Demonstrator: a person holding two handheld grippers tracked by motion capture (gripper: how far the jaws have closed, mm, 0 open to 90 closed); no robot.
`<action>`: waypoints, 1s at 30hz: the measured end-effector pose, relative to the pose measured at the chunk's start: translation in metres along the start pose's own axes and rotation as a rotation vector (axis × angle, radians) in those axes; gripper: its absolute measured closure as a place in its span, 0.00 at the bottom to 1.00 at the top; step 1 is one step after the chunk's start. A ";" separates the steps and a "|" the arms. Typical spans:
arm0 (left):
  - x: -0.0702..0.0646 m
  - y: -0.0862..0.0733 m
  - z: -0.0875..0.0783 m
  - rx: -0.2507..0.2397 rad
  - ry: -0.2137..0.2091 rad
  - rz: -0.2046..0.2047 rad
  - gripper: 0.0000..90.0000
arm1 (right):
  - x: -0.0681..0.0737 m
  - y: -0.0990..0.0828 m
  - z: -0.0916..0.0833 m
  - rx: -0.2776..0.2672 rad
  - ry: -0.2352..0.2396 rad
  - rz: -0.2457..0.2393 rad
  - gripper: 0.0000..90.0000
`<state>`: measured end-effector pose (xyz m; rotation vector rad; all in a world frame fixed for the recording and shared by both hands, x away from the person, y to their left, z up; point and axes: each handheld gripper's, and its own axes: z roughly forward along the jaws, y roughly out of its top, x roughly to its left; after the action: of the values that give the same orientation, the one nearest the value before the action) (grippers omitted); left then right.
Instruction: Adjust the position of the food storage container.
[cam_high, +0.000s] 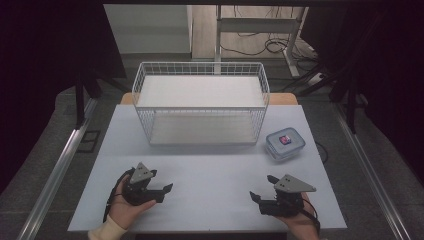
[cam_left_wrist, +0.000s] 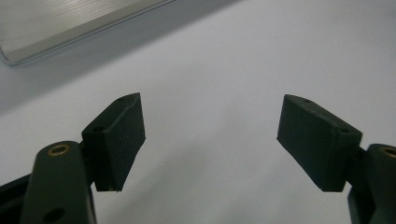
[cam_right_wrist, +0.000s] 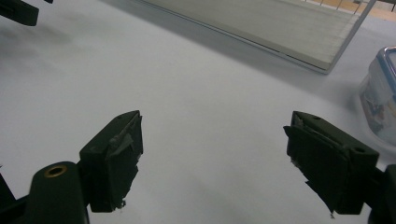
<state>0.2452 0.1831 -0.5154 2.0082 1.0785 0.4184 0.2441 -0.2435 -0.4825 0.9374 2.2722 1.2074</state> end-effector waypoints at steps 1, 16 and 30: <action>0.000 0.000 0.000 0.000 0.000 0.000 0.25 | 0.000 0.000 0.000 0.000 0.000 0.000 0.21; 0.001 -0.001 0.002 0.017 0.001 -0.006 0.24 | -0.002 -0.001 0.002 0.029 -0.012 -0.003 0.24; 0.002 0.000 0.004 0.020 -0.005 -0.005 0.24 | -0.006 0.006 0.000 0.054 -0.020 -0.028 0.27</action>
<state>0.2489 0.1830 -0.5178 2.0230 1.0882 0.4015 0.2505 -0.2453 -0.4777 0.9303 2.3050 1.1246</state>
